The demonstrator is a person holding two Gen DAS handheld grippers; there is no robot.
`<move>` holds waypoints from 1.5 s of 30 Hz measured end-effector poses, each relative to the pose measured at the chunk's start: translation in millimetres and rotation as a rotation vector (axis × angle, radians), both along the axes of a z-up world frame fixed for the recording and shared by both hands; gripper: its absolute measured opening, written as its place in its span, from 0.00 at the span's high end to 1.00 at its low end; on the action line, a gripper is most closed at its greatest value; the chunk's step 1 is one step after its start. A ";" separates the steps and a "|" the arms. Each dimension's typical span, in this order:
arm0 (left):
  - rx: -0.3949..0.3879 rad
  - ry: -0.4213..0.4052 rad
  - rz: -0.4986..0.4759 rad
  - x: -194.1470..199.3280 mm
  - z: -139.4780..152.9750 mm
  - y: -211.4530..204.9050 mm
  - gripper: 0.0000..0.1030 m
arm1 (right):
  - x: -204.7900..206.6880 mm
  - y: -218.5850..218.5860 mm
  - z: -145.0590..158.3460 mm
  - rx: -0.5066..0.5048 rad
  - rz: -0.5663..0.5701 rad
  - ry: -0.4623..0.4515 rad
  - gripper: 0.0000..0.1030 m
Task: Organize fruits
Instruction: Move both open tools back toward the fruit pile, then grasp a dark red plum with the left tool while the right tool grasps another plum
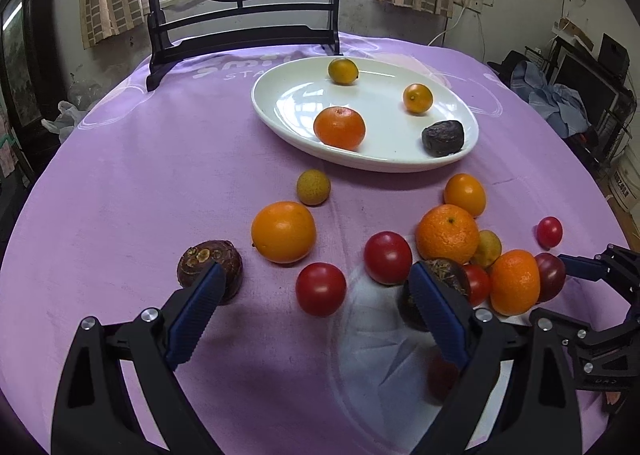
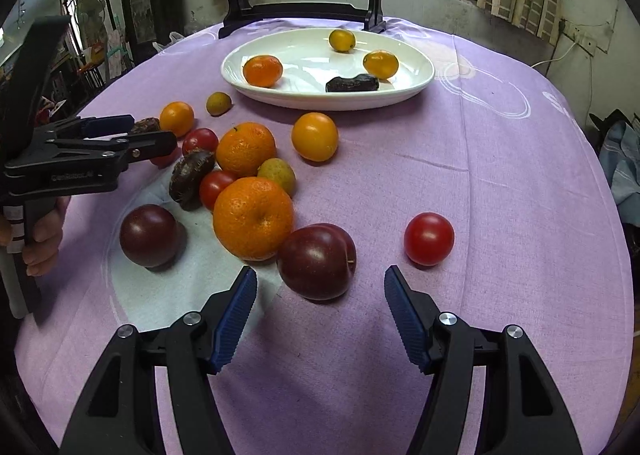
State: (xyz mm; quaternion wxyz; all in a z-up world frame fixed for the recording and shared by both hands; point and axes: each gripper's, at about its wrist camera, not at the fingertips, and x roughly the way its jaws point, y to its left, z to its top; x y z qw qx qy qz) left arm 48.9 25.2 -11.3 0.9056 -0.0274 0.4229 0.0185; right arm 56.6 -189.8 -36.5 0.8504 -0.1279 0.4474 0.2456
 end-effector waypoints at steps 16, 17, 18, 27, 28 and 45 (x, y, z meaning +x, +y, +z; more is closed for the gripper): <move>-0.027 0.065 -0.185 -25.9 -3.3 -45.9 0.08 | 4.7 7.7 -6.3 0.010 -0.024 -0.042 0.61; -0.026 0.066 -0.193 -27.3 -3.6 -47.6 0.08 | 4.5 7.2 -6.3 0.012 -0.025 -0.040 0.61; -0.026 0.069 -0.200 -28.3 -4.0 -49.1 0.08 | 5.3 6.3 -5.8 0.017 -0.027 -0.035 0.61; -0.055 0.089 -0.274 -37.1 -3.9 -57.9 0.08 | 5.4 5.5 -6.8 0.018 -0.030 -0.031 0.61; -0.060 0.094 -0.283 -38.1 -4.8 -59.5 0.08 | 5.5 5.5 -6.8 0.018 -0.029 -0.031 0.61; 0.047 0.073 -0.332 -42.3 -21.7 -77.9 0.61 | 2.9 5.5 -5.2 0.015 -0.032 -0.036 0.61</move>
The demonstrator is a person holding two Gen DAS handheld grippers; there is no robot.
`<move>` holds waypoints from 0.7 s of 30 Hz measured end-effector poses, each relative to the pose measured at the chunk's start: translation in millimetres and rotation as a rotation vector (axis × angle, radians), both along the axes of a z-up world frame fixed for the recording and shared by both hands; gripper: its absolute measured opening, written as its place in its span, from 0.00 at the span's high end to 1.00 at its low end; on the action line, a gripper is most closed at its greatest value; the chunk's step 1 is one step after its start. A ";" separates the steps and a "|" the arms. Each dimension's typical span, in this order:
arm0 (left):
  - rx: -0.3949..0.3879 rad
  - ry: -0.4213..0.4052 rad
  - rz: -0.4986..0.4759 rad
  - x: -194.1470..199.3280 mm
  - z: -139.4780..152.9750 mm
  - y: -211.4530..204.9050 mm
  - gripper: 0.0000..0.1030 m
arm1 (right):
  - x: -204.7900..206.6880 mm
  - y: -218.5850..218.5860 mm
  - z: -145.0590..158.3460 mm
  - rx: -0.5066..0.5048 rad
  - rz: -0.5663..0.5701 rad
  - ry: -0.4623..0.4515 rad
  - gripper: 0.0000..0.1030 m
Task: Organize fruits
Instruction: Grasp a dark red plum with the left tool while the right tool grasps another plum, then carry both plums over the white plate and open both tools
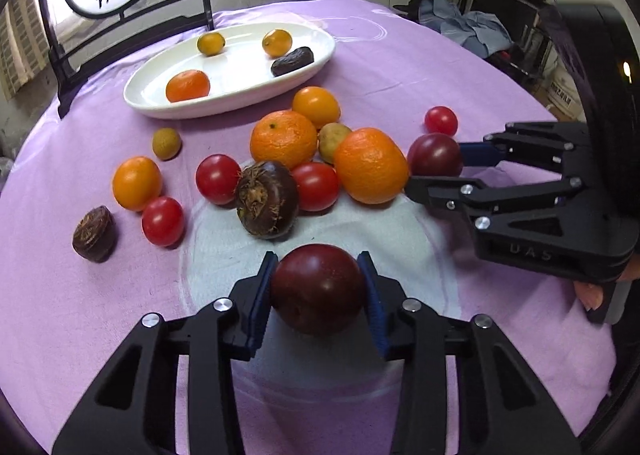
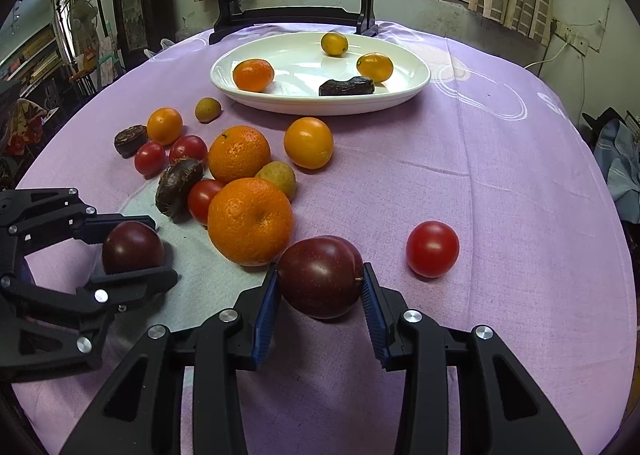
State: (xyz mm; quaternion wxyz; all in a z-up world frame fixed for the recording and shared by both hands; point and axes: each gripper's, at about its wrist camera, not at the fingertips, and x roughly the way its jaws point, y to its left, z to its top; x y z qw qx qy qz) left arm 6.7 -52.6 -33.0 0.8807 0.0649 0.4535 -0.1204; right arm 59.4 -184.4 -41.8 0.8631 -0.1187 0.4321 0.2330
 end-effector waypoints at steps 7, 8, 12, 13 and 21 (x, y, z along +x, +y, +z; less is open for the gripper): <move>-0.123 0.035 0.039 3.4 10.7 13.0 0.61 | -0.7 -11.4 15.8 0.052 -0.045 -0.048 0.61; -0.145 0.026 0.051 3.2 16.0 16.9 0.61 | -0.3 -14.0 18.5 0.064 -0.059 -0.060 0.61; -0.170 -0.016 0.104 6.2 35.4 29.5 0.61 | -0.2 -22.6 29.3 0.123 -0.104 -0.100 0.61; -0.170 -0.019 0.114 8.6 39.4 32.5 0.61 | -0.7 -23.0 32.7 0.136 -0.109 -0.109 0.61; -0.130 -0.078 0.208 44.0 73.9 56.1 0.61 | 4.9 -13.6 67.2 0.204 -0.091 -0.169 0.61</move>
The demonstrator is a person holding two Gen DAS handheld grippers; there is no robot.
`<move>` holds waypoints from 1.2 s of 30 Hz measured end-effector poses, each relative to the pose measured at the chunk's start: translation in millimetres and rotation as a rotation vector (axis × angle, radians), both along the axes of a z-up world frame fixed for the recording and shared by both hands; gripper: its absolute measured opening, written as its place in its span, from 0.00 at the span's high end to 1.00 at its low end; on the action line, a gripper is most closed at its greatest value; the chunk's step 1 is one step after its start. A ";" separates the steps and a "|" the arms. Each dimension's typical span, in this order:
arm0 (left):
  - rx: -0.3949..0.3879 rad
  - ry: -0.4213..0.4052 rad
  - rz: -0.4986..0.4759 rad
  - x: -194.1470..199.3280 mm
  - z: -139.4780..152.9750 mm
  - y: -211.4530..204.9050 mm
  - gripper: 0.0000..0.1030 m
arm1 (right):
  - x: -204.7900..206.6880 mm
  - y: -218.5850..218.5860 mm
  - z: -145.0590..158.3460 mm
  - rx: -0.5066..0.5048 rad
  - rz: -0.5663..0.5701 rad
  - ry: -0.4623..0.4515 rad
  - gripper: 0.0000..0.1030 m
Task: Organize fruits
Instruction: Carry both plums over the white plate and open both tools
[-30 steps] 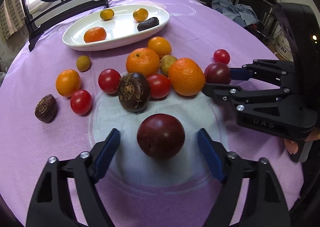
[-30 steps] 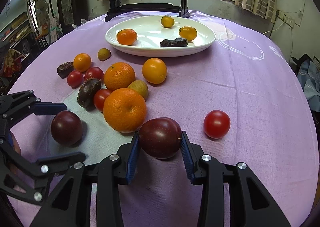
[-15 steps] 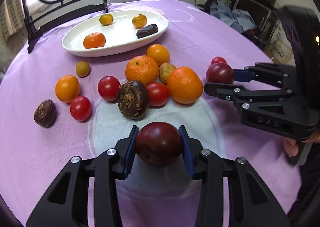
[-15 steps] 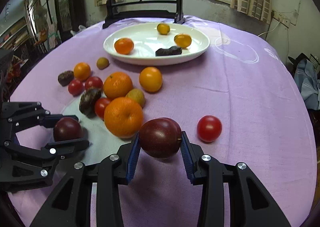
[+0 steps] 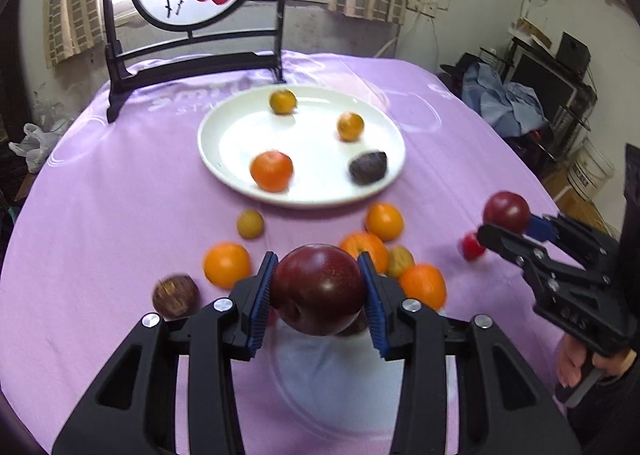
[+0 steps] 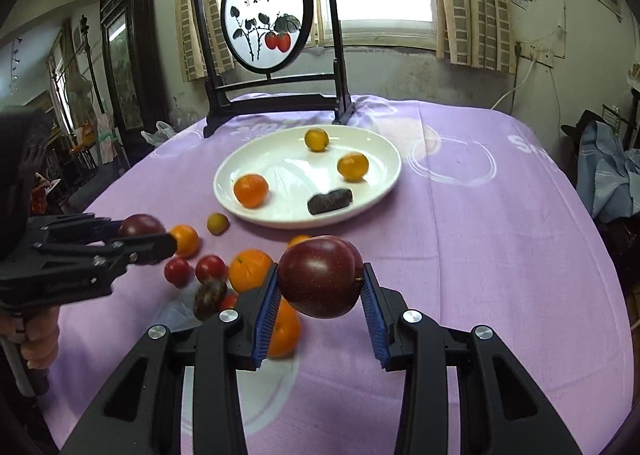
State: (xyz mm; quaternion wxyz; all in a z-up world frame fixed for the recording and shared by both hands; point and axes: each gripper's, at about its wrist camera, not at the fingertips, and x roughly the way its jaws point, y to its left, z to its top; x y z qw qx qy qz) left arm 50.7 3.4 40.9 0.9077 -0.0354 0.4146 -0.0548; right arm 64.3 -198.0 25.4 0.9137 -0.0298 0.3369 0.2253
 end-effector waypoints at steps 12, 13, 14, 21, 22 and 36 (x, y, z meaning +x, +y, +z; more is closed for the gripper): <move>0.013 0.029 0.154 92.4 1.8 35.6 0.61 | 67.3 59.6 13.3 -0.075 0.078 0.011 0.61; 0.012 0.038 0.165 100.3 -1.0 39.2 0.61 | 74.9 67.0 10.1 -0.085 0.083 0.023 0.61; 0.013 0.047 0.177 107.6 -4.3 42.0 0.61 | 80.6 72.2 7.4 -0.090 0.089 0.035 0.61; 0.047 0.098 0.221 145.4 -26.7 48.3 0.61 | 113.4 103.1 -21.6 -0.151 0.090 0.126 0.60; 0.047 0.104 0.223 147.8 -29.6 48.5 0.61 | 115.0 105.2 -24.4 -0.155 0.085 0.126 0.60; -0.035 0.050 0.217 111.2 -8.8 43.0 0.15 | 91.7 75.6 -10.5 -0.074 0.055 0.073 0.33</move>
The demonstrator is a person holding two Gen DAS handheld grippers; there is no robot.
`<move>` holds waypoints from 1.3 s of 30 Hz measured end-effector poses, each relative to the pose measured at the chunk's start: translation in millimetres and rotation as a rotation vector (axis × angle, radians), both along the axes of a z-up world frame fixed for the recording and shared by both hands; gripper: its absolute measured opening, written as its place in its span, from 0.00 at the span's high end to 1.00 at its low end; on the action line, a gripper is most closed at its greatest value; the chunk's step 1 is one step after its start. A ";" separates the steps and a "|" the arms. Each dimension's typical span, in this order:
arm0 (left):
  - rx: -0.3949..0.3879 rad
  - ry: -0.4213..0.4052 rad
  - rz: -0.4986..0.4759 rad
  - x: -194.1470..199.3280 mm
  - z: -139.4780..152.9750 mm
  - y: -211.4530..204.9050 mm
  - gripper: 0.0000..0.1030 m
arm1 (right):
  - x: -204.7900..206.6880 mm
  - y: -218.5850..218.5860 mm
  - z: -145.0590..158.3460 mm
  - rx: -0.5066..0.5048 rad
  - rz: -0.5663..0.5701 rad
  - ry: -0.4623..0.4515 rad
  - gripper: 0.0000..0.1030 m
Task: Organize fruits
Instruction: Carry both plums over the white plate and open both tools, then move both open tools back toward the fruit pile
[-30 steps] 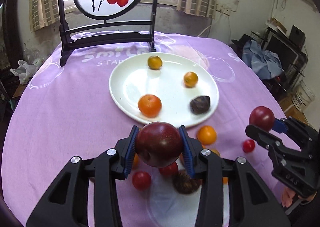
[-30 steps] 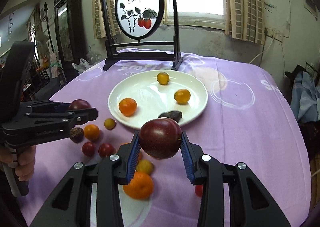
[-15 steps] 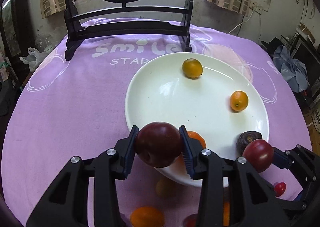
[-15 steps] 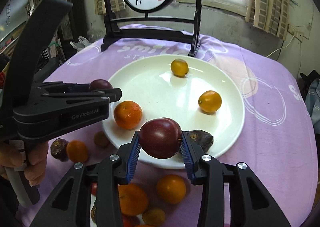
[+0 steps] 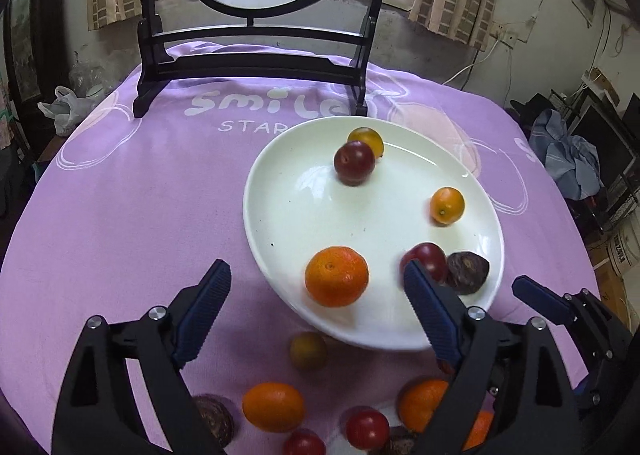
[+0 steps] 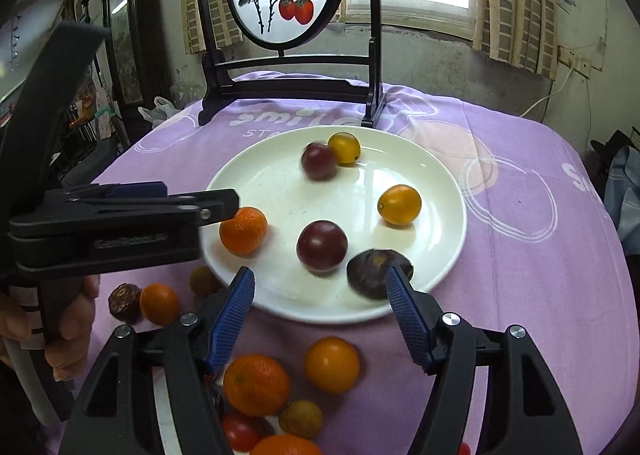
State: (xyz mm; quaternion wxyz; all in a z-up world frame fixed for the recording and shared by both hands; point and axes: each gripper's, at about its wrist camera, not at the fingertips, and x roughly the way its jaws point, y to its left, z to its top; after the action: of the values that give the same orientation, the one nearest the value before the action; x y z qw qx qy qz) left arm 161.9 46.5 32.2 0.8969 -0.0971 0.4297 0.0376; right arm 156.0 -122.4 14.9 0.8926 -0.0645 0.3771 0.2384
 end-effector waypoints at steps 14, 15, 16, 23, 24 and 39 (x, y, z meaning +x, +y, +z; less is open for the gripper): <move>0.024 -0.002 -0.038 -90.3 -23.2 -16.5 0.13 | -51.7 -43.2 -10.1 0.061 -0.020 0.041 0.31; 0.033 -0.010 -0.040 -92.9 -24.9 -15.5 0.11 | -54.2 -44.0 -11.5 0.062 -0.019 0.043 0.31; 0.051 -0.019 -0.038 -96.4 -26.5 -15.3 0.11 | -56.6 -44.7 -13.1 0.064 -0.018 0.045 0.31; 0.052 -0.030 -0.050 -103.7 -28.4 -8.5 0.10 | -71.6 -50.7 -20.4 0.051 -0.003 0.054 0.25; 0.050 -0.028 -0.052 -102.8 -29.1 -8.1 0.10 | -73.7 -51.4 -21.4 0.043 -0.001 0.050 0.24; 0.049 0.027 -0.060 -97.8 -40.3 -7.0 0.09 | -82.1 -32.6 -49.3 -0.123 0.088 0.116 0.26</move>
State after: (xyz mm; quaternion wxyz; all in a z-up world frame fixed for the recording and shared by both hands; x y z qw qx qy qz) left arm 64.1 39.4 -8.2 0.8939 -0.0617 0.4435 0.0223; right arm 73.9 -155.0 -34.4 0.8523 -0.1219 0.4387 0.2573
